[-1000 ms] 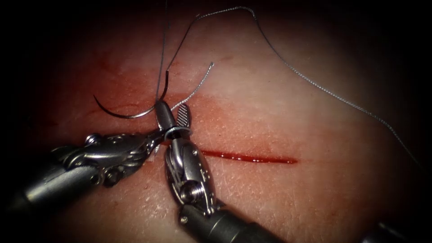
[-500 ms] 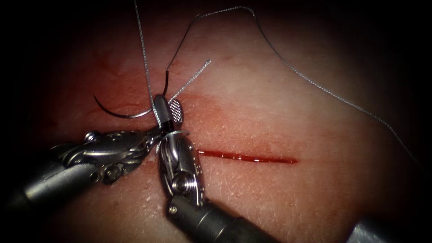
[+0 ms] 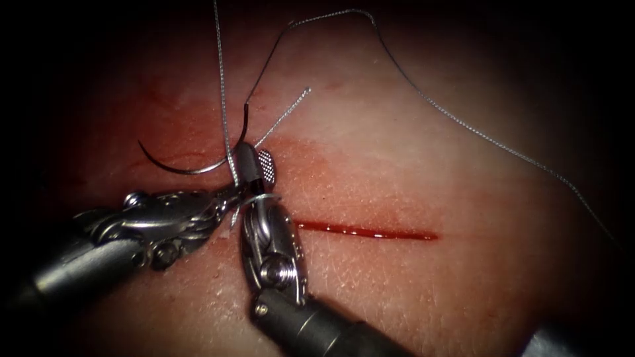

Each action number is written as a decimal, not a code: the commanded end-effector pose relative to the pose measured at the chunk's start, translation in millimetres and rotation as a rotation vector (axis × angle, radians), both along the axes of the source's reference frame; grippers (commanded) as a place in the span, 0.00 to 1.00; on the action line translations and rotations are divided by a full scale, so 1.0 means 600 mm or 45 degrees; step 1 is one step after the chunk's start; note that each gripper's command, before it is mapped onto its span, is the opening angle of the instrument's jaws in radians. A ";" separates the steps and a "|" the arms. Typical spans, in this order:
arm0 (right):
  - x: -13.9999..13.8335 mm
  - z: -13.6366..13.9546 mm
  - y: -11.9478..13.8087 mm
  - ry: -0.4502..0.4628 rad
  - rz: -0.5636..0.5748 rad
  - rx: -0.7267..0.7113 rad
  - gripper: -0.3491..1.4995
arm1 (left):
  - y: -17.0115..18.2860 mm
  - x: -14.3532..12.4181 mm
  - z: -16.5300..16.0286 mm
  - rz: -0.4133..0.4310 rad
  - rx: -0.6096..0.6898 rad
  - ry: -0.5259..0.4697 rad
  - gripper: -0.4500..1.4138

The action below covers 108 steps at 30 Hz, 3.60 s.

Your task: Wound Closure

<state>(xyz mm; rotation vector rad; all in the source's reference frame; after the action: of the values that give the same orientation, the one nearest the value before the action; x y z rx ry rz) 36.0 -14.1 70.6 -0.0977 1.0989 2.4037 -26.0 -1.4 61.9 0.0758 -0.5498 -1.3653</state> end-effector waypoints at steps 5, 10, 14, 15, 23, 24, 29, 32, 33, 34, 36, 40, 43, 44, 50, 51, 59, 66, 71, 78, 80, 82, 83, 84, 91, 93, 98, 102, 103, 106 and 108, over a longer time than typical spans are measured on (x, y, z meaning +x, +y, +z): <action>0.0004 0.0006 0.0043 0.006 0.005 -0.008 0.14 | 0.0018 -0.0008 -0.0010 -0.004 -0.010 -0.005 0.00; 0.0002 0.0007 0.0056 0.007 0.004 -0.005 0.14 | 0.0017 -0.0008 -0.0008 -0.005 -0.011 -0.005 0.00; 0.0001 0.0009 0.0059 0.031 0.004 0.004 0.00 | 0.0016 -0.0007 -0.0007 -0.004 -0.009 -0.002 0.00; 0.0001 0.0007 0.0058 0.033 -0.001 0.005 0.00 | 0.0016 -0.0006 -0.0007 -0.004 -0.009 -0.002 0.00; -0.0001 -0.0014 0.0034 0.052 -0.032 0.009 0.00 | 0.0017 -0.0005 -0.0006 -0.007 -0.009 -0.001 0.00; 0.0000 -0.0017 0.0028 0.054 -0.036 0.009 0.00 | 0.0018 -0.0005 -0.0005 -0.008 -0.009 -0.001 0.00; 0.0000 -0.0031 0.0013 0.059 -0.049 0.015 0.00 | 0.0019 -0.0002 -0.0005 -0.008 -0.009 0.000 0.00; -0.0002 -0.0026 0.0026 0.121 -0.120 0.038 0.15 | 0.0019 -0.0002 -0.0005 -0.010 -0.009 0.000 0.00; -0.0002 -0.0021 0.0029 0.124 -0.124 0.038 0.23 | 0.0019 -0.0002 -0.0005 -0.010 -0.009 0.001 0.00; -0.0002 -0.0017 0.0031 0.123 -0.122 0.036 0.33 | 0.0019 -0.0002 -0.0005 -0.010 -0.009 0.001 0.00; 0.0001 -0.0010 0.0032 0.121 -0.119 0.032 0.47 | 0.0018 -0.0002 -0.0006 -0.011 -0.009 0.001 0.00; 0.0014 -0.0005 0.0031 0.126 -0.125 0.027 0.43 | 0.0019 -0.0001 -0.0005 -0.013 -0.009 0.002 0.00; 0.0015 -0.0002 0.0033 0.125 -0.123 0.026 0.41 | 0.0020 -0.0001 -0.0006 -0.014 -0.009 0.002 0.00; 0.0015 0.0000 0.0033 0.125 -0.124 0.025 0.35 | 0.0019 -0.0001 -0.0006 -0.014 -0.009 0.003 0.00; 0.0015 0.0015 0.0027 0.129 -0.122 0.017 0.17 | 0.0020 -0.0001 -0.0007 -0.016 -0.008 0.003 0.00; 0.0017 0.0024 0.0027 0.140 -0.128 0.015 0.17 | 0.0021 -0.0001 -0.0007 -0.016 -0.008 0.004 0.00; 0.0012 0.0020 0.0030 0.161 -0.131 0.020 0.00 | 0.0020 -0.0001 -0.0008 -0.019 -0.007 0.005 0.00; 0.0009 -0.0016 0.0014 0.169 -0.142 0.040 0.00 | 0.0034 0.0003 -0.0001 -0.015 -0.007 0.011 0.00; -0.0001 -0.0041 -0.0030 0.204 -0.211 0.046 0.00 | 0.0077 0.0030 0.0020 -0.018 0.009 0.092 0.00; -0.0012 -0.0073 -0.0044 0.231 -0.264 0.063 0.00 | 0.0113 0.0034 0.0037 0.020 0.016 0.217 0.00; -0.0019 -0.0091 -0.0042 0.261 -0.279 0.046 0.00 | 0.0124 0.0035 0.0045 0.038 0.008 0.258 0.00; -0.0029 -0.0105 -0.0045 0.275 -0.312 0.038 0.00 | 0.0130 0.0035 0.0052 0.041 0.009 0.285 0.00; -0.0033 -0.0108 -0.0052 0.281 -0.339 0.036 0.00 | 0.0138 0.0035 0.0056 0.055 -0.001 0.305 0.00; -0.0033 -0.0108 -0.0052 0.281 -0.339 0.036 0.00 | 0.0138 0.0035 0.0056 0.055 -0.001 0.305 0.00; -0.0029 -0.0115 -0.0096 0.260 -0.821 -0.097 0.00 | 0.0158 0.0029 0.0075 0.180 -0.067 0.469 0.00; -0.0030 -0.0112 -0.0095 0.135 -0.963 -0.203 0.00 | 0.0158 0.0026 0.0080 0.193 -0.074 0.504 0.00; -0.0038 -0.0090 -0.0093 -0.042 -1.338 -0.435 0.00 | 0.0157 0.0011 0.0103 0.359 -0.160 0.628 0.00; -0.0046 -0.0090 -0.0091 -0.105 -1.522 -0.562 0.00 | 0.0162 0.0005 0.0130 0.450 -0.277 0.731 0.00; -0.0048 -0.0091 -0.0091 -0.126 -1.582 -0.608 0.00 | 0.0173 0.0006 0.0137 0.490 -0.298 0.761 0.00; -0.0051 -0.0092 -0.0092 -0.125 -1.686 -0.686 0.00 | 0.0194 0.0009 0.0145 0.524 -0.333 0.794 0.00; -0.0053 -0.0092 -0.0092 -0.148 -1.771 -0.746 0.00 | 0.0202 0.0010 0.0151 0.538 -0.340 0.804 0.00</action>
<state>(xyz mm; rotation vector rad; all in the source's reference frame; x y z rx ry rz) 32.4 -20.7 65.5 0.2627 1.1685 0.8121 -25.0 9.6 71.8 -0.4201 -0.1534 -0.8236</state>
